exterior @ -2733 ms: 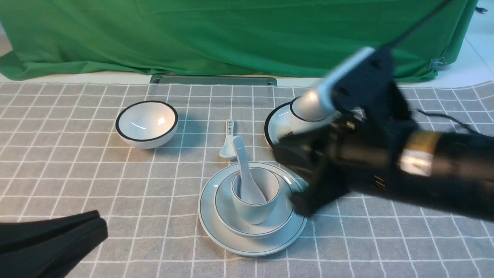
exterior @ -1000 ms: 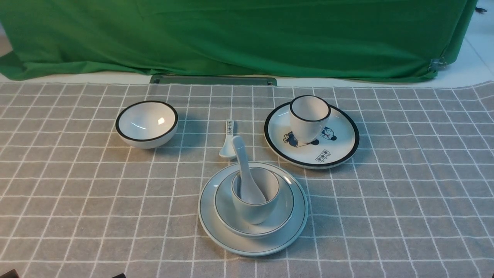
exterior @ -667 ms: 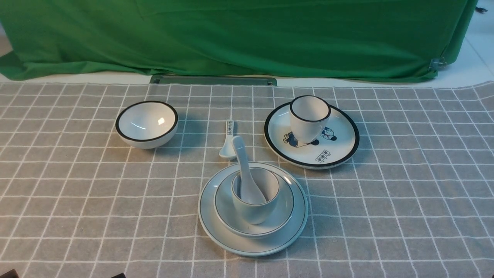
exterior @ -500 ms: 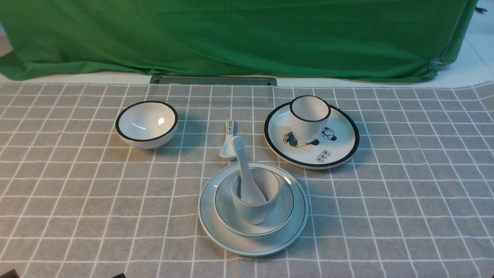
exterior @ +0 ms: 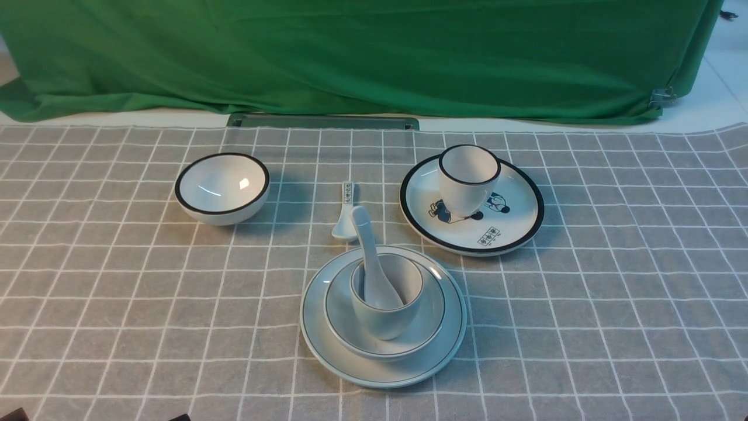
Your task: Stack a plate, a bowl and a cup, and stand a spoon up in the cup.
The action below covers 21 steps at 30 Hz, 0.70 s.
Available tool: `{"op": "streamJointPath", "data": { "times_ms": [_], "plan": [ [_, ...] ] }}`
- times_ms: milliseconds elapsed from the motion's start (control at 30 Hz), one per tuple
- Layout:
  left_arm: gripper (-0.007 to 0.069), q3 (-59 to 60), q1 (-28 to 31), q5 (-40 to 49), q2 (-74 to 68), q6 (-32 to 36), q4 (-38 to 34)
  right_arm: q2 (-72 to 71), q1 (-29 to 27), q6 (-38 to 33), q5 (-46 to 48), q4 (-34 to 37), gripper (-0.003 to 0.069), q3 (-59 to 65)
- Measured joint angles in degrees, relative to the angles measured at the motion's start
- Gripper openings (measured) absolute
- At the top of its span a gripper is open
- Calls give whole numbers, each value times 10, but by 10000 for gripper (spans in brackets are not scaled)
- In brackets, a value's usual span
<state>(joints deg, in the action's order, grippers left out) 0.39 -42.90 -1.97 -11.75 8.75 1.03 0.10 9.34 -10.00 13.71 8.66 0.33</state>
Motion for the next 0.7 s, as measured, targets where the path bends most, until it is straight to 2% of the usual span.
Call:
{"op": "streamJointPath", "data": {
  "times_ms": [367,467,567,600,700],
  "plan": [
    [15,0,8,-2,0,1,10,0,0,0,0,0,69,0],
    [16,0,63,-9,0,1,10,0,0,0,0,0,71,0],
    [17,0,153,-14,6,0,7,0,0,0,0,0,77,0],
    [17,0,201,-15,16,0,0,0,0,0,0,0,83,0],
    [17,0,279,-15,50,0,-23,0,0,0,0,0,87,0]
  ]
}}
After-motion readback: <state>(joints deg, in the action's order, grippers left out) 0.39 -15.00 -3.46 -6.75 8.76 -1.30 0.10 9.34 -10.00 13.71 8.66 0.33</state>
